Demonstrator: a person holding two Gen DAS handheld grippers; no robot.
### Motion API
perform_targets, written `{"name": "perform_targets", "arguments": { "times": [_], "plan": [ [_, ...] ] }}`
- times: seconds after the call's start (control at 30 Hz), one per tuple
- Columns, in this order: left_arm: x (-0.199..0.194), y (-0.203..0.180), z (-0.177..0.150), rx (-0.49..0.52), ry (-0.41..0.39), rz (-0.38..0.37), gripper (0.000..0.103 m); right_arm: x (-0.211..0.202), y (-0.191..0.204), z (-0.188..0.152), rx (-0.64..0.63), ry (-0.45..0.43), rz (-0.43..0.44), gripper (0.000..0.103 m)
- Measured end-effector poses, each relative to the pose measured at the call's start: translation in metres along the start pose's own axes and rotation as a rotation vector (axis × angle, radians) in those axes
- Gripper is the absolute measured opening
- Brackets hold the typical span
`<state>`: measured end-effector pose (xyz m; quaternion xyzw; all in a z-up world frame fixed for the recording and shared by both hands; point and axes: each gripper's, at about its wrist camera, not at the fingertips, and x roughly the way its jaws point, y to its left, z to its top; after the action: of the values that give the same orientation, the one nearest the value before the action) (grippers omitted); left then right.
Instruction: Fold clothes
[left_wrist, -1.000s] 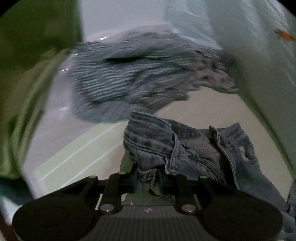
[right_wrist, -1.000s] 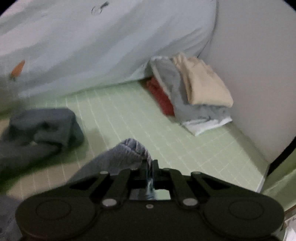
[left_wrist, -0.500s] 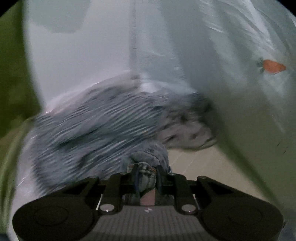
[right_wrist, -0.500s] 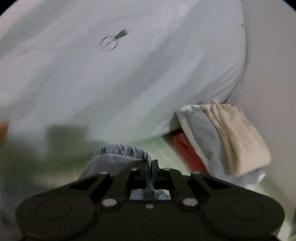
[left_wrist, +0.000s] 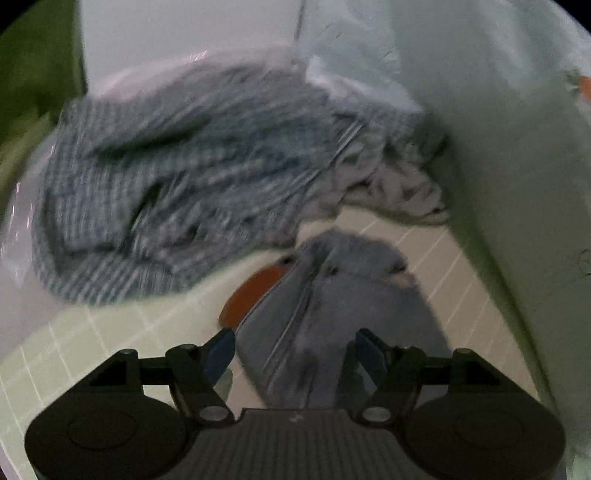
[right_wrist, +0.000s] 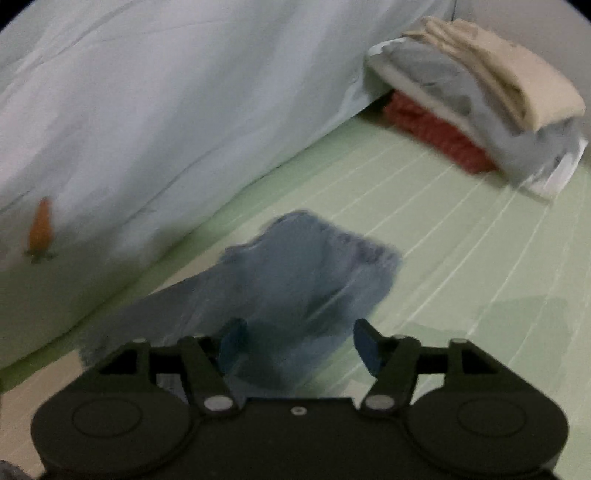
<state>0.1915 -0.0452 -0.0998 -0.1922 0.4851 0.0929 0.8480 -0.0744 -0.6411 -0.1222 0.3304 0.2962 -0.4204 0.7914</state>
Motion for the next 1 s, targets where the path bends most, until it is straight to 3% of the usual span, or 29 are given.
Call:
{"name": "perform_targets", "arguments": {
  "times": [0.1, 0.13, 0.17, 0.27, 0.33, 0.4, 0.47, 0.53, 0.57, 0.73, 1.0],
  "plan": [
    [0.007, -0.001, 0.001, -0.001, 0.004, -0.022, 0.074, -0.001, 0.017, -0.007, 0.031, 0.011, 0.063, 0.074],
    [0.011, -0.004, 0.003, 0.005, 0.009, -0.033, 0.074, 0.001, 0.024, -0.008, 0.024, 0.019, 0.084, 0.085],
    [0.015, -0.007, 0.005, 0.016, 0.017, -0.043, 0.074, 0.004, 0.032, -0.008, 0.001, 0.024, 0.085, 0.088],
    [0.018, -0.022, 0.006, 0.07, 0.019, -0.054, 0.073, 0.018, 0.054, -0.012, -0.131, 0.036, 0.002, 0.09],
    [0.018, -0.03, 0.006, 0.104, 0.013, -0.048, 0.066, 0.022, 0.062, -0.015, -0.194, 0.046, -0.047, 0.082],
    [0.02, -0.039, 0.006, 0.127, 0.014, -0.025, 0.041, 0.019, 0.061, -0.017, -0.205, 0.05, -0.089, 0.072],
    [0.019, -0.042, 0.005, 0.131, 0.02, -0.019, 0.028, 0.012, 0.055, -0.018, -0.197, 0.04, -0.079, 0.06],
    [0.008, -0.04, 0.003, 0.117, -0.007, -0.026, 0.015, 0.001, 0.047, -0.018, -0.189, 0.012, -0.055, 0.036],
    [0.002, -0.038, 0.002, 0.11, -0.023, -0.029, 0.012, -0.006, 0.044, -0.019, -0.184, 0.0, -0.043, 0.034],
    [-0.037, -0.015, -0.003, 0.043, -0.077, -0.059, 0.01, -0.047, 0.02, -0.021, -0.126, -0.055, -0.001, 0.025],
    [-0.122, 0.055, -0.033, -0.008, -0.156, -0.118, 0.01, -0.137, -0.027, -0.016, -0.081, -0.191, 0.077, 0.023]
  ]
}}
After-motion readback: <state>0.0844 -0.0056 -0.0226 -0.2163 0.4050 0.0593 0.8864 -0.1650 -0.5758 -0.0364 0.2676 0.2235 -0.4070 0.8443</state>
